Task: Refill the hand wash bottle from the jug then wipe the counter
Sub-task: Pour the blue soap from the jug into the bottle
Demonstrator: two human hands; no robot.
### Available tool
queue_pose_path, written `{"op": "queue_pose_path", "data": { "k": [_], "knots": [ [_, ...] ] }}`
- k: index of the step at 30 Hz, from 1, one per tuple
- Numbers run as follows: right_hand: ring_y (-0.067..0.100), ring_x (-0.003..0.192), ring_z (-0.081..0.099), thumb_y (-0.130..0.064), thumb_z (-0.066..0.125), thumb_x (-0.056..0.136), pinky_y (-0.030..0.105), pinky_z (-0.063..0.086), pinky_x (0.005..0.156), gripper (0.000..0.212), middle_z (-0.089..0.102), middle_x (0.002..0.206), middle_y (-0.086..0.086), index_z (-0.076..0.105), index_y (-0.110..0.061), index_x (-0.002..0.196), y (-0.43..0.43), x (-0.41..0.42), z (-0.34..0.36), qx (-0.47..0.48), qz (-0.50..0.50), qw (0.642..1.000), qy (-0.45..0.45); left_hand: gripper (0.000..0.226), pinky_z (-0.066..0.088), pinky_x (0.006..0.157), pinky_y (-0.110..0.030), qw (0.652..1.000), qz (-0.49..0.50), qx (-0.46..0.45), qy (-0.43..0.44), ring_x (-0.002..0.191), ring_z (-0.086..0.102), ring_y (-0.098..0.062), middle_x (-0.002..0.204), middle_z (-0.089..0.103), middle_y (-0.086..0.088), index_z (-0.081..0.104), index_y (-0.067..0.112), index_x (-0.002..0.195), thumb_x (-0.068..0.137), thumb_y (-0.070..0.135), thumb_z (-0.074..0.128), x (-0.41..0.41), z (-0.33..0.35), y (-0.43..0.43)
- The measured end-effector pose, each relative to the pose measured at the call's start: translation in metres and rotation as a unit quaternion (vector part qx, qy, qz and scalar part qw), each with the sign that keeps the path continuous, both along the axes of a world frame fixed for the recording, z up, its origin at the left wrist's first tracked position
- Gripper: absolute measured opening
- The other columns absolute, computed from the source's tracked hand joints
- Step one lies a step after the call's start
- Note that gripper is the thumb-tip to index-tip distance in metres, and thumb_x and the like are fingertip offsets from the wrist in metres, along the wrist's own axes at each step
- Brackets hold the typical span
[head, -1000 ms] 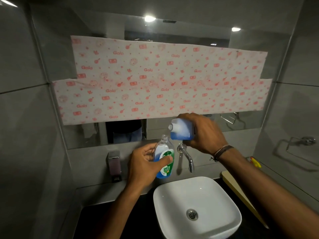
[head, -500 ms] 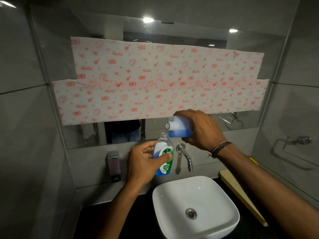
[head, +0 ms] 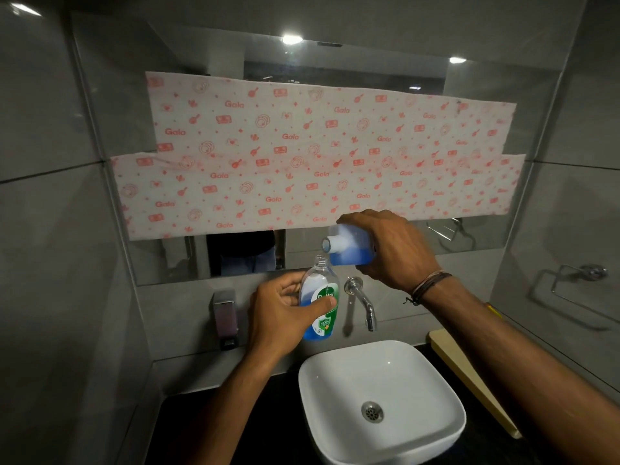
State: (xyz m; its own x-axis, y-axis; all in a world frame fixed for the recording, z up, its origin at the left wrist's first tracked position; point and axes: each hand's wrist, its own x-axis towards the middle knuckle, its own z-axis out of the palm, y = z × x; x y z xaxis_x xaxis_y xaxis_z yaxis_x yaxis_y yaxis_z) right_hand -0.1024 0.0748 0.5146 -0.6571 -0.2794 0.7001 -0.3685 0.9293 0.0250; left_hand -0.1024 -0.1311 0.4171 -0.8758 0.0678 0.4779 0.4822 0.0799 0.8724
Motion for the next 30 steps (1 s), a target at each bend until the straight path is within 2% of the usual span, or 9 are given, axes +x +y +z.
{"op": "queue_pose_path", "data": {
  "k": [11, 16, 24, 27, 30],
  "knots": [
    [0.034, 0.096, 0.067, -0.012, 0.09, 0.065, 0.045, 0.054, 0.084, 0.072, 0.074, 0.114, 0.008, 0.064, -0.023, 0.131, -0.0026, 0.0046, 0.0054, 0.009, 0.0, 1.0, 0.009, 0.042, 0.058, 0.059, -0.015, 1.0, 0.001, -0.002, 0.003, 0.075, 0.077, -0.002, 0.078, 0.077, 0.027, 0.073, 0.041, 0.089, 0.064, 0.017, 0.097, 0.0004, -0.0006, -0.0004],
    [0.034, 0.096, 0.067, -0.01, 0.089, 0.064, 0.046, 0.054, 0.083, 0.071, 0.074, 0.113, 0.008, 0.065, -0.023, 0.13, -0.0027, 0.0034, 0.0052, 0.008, 0.006, 1.0, 0.014, 0.041, 0.059, 0.06, -0.017, 1.0, 0.007, 0.003, 0.0, 0.076, 0.078, -0.004, 0.089, 0.08, 0.014, 0.075, 0.034, 0.094, 0.064, 0.017, 0.097, -0.0007, -0.0027, -0.0004],
    [0.035, 0.095, 0.068, -0.011, 0.091, 0.063, 0.049, 0.056, 0.082, 0.07, 0.075, 0.111, 0.008, 0.065, -0.022, 0.127, -0.0026, 0.0021, 0.006, 0.009, 0.014, 1.0, 0.024, 0.041, 0.056, 0.057, -0.012, 1.0, 0.0, -0.008, 0.0, 0.074, 0.076, 0.002, 0.075, 0.074, 0.032, 0.072, 0.039, 0.09, 0.065, 0.016, 0.096, 0.0017, -0.0005, -0.0008],
    [0.035, 0.096, 0.068, -0.011, 0.091, 0.064, 0.05, 0.056, 0.084, 0.07, 0.075, 0.112, 0.008, 0.065, -0.022, 0.128, -0.0027, 0.0017, 0.0061, 0.008, 0.015, 1.0, 0.023, 0.039, 0.055, 0.056, -0.011, 1.0, -0.003, -0.011, -0.003, 0.075, 0.075, 0.005, 0.073, 0.072, 0.035, 0.074, 0.035, 0.095, 0.067, 0.018, 0.095, 0.0014, -0.0006, -0.0009],
    [0.035, 0.094, 0.068, -0.009, 0.091, 0.062, 0.049, 0.055, 0.082, 0.071, 0.075, 0.11, 0.008, 0.065, -0.023, 0.128, -0.0018, 0.0014, 0.0067, 0.014, 0.013, 0.999, 0.028, 0.041, 0.056, 0.057, -0.012, 1.0, -0.005, -0.01, -0.001, 0.075, 0.076, 0.003, 0.075, 0.073, 0.035, 0.071, 0.041, 0.09, 0.067, 0.018, 0.095, 0.0012, -0.0007, -0.0015]
  ]
}}
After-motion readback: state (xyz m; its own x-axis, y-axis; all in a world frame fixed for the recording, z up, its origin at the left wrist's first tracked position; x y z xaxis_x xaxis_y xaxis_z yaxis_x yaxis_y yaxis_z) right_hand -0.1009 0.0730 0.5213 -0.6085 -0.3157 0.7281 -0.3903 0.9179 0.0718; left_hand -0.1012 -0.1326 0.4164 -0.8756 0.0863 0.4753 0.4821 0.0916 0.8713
